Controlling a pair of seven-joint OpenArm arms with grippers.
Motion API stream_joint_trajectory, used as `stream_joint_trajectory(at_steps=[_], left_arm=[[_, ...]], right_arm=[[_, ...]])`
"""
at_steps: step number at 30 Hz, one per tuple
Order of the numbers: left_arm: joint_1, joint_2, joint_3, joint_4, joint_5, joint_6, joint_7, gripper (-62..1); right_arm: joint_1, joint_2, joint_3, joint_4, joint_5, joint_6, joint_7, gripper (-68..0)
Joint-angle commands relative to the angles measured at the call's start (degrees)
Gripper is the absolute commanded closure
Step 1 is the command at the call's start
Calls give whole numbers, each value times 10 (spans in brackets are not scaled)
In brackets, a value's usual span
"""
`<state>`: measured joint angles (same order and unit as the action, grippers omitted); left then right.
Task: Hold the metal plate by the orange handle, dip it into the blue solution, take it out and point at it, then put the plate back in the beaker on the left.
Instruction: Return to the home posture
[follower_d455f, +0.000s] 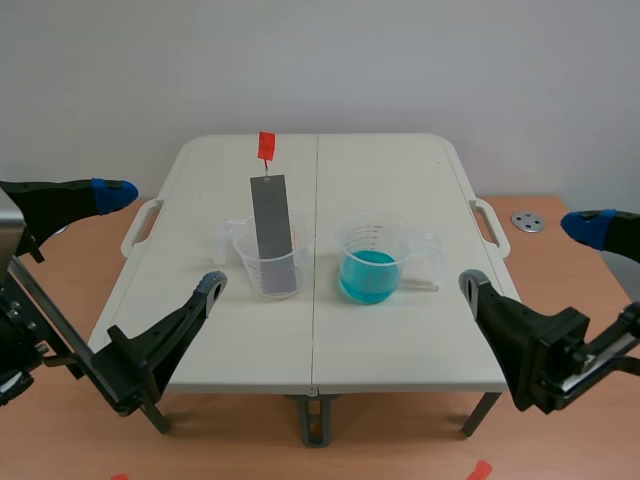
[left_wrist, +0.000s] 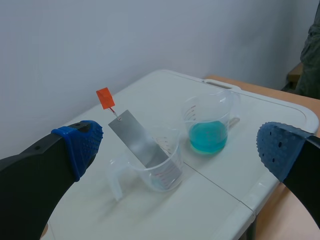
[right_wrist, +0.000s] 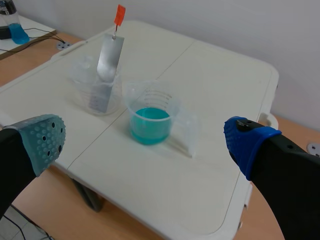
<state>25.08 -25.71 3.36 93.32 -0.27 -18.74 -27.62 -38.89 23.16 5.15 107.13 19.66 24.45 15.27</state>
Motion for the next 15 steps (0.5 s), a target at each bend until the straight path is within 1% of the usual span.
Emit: stream_joint_trajectory(at_steps=[1,15], left_arm=[[1,3,0,3,-6,-1,-8,-623],[1,3,0,3,-6,-1,-8,-623]], right_arm=[[-2,0,5,12,2,0,7,-663],[-10,0,5,12,0,-5,5,-663]])
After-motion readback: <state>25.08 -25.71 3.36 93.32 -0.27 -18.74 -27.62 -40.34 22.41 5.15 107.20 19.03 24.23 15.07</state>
